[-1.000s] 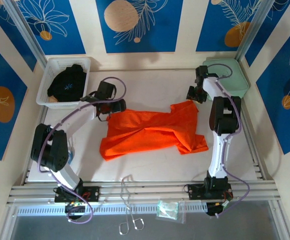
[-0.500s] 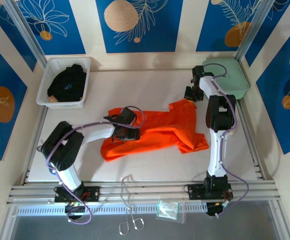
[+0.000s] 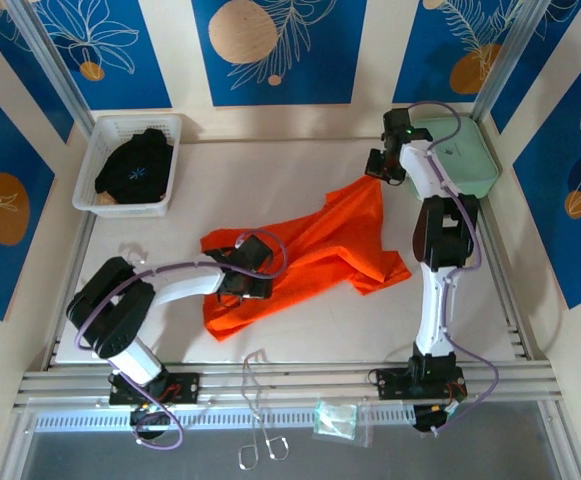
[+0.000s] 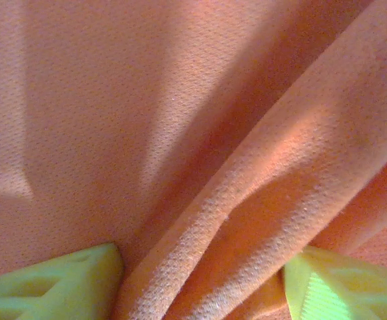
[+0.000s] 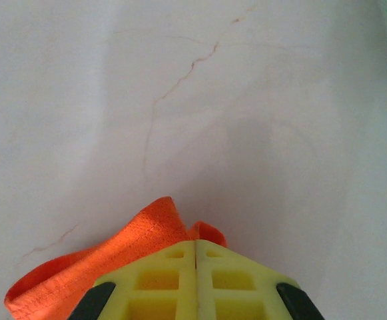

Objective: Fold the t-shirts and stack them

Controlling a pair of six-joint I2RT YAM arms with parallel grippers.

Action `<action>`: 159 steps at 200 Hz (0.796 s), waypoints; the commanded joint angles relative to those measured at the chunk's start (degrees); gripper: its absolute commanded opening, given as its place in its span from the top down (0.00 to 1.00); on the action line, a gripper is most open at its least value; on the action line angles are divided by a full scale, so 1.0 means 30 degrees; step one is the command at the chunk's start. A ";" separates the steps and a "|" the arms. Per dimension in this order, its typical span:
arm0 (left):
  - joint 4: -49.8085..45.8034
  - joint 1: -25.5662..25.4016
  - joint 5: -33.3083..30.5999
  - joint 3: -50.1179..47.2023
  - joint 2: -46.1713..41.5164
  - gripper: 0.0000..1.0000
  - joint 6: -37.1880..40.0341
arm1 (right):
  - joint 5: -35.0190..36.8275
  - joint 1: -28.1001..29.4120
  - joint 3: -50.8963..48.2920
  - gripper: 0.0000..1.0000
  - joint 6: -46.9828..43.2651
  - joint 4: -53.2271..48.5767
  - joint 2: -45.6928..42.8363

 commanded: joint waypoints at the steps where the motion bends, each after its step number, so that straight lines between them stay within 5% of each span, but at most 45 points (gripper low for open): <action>1: -0.2236 -0.0053 -0.1137 -0.0513 -0.0226 0.33 -0.0123 | 0.0165 0.0242 -0.4190 1.00 0.1711 0.1081 -0.3353; 44: -0.2292 -0.0057 -0.0941 0.1056 0.0074 0.24 0.0596 | 0.0752 0.1293 -1.2991 0.91 0.3433 0.2343 -0.7602; 73: -0.2741 -0.0059 -0.0716 0.1958 -0.0106 0.16 0.1237 | 0.1557 0.1659 -1.6393 0.65 0.3848 0.2826 -0.8832; 93: -0.3252 -0.0088 -0.0676 0.2481 -0.0863 0.02 0.1686 | 0.1594 0.1316 -1.6886 0.48 0.3798 0.2606 -0.9854; 108: -0.3785 -0.0090 -0.0811 0.2978 -0.1564 0.00 0.2088 | 0.1766 0.1033 -1.6560 0.40 0.3682 0.2218 -1.0797; 159: -0.4849 -0.0259 -0.0498 0.4945 -0.2149 0.00 0.2864 | 0.0331 -0.0698 -1.5100 0.33 0.3221 0.2312 -1.1669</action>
